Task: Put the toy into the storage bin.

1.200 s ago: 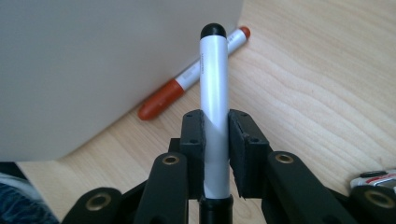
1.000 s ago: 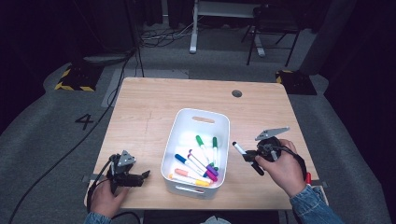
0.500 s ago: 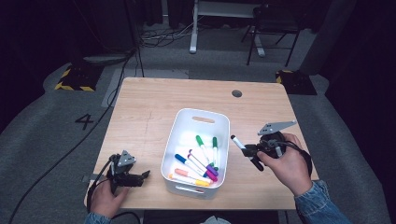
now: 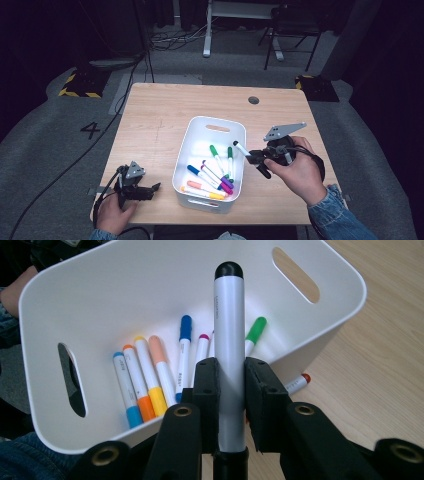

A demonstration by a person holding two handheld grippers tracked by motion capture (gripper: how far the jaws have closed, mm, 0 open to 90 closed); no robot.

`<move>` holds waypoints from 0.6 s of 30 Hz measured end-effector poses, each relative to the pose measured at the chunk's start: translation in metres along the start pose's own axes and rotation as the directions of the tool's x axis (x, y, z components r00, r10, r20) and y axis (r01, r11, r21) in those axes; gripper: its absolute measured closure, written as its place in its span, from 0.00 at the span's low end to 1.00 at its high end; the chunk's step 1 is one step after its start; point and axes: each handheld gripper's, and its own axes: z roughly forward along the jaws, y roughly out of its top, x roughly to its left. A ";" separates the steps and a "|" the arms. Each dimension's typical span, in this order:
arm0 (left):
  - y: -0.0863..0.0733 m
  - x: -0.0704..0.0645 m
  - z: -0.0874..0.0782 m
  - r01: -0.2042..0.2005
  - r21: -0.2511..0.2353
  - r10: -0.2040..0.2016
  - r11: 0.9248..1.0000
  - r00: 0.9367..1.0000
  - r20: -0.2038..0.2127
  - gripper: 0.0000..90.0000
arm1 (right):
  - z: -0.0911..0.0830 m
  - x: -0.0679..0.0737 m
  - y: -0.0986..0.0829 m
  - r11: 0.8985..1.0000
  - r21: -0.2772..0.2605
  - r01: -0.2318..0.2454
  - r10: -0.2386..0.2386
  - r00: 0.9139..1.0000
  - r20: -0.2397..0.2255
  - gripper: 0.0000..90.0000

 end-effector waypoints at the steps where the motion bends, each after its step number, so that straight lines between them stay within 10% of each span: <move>1: 0.000 0.000 0.000 0.000 0.000 0.000 1.000 1.000 0.000 0.16 | 0.001 0.001 0.002 1.000 -0.003 0.005 -0.005 1.000 -0.004 0.85; 18: 0.000 0.000 0.000 0.001 0.000 -0.001 1.000 1.000 -0.001 0.16 | 0.027 0.021 0.040 0.997 -0.009 0.082 -0.082 0.995 -0.062 0.86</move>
